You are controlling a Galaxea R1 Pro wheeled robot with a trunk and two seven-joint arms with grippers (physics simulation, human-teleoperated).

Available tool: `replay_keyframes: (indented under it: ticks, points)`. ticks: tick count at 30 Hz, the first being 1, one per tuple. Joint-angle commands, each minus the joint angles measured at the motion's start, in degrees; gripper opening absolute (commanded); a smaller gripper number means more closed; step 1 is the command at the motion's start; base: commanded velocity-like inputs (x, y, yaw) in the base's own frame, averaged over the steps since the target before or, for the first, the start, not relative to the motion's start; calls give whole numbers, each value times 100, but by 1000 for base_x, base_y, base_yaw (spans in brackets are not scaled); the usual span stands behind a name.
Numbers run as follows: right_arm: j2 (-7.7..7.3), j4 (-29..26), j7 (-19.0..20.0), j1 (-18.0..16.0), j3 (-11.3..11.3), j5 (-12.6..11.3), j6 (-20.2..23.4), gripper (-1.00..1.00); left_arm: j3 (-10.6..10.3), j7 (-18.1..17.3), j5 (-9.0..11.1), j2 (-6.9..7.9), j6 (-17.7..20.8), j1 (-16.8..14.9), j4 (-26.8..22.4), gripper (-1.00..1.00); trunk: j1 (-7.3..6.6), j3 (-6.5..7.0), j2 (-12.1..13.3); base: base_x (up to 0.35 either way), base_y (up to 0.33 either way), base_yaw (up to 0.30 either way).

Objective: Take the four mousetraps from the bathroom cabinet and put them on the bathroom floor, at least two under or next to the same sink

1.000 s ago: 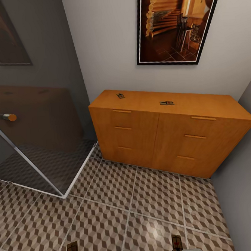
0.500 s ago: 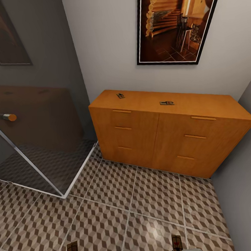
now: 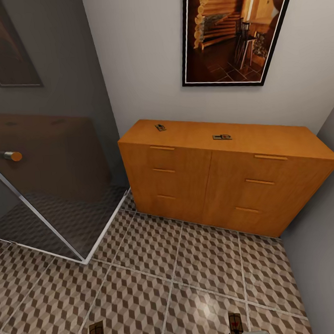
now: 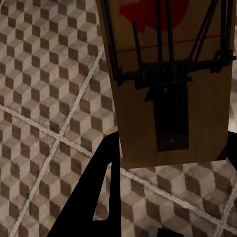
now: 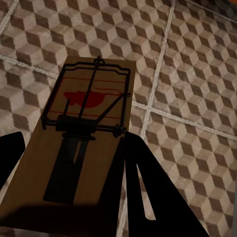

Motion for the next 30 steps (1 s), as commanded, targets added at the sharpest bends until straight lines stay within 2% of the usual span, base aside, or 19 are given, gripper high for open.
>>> replay_keyframes:
  ticks: [1, 30]
  points:
    - [1, 7, -27, -4, 19, 38, -3, -100, -47, 46, 1, -3, -20, -6, 18, -100, 0, -4, -2, 0, 0, 0]
    - [1, 7, -27, -4, 19, 41, -3, -100, -47, 46, 4, -3, -21, -7, 18, -100, 0, -4, -2, 0, 0, 0]
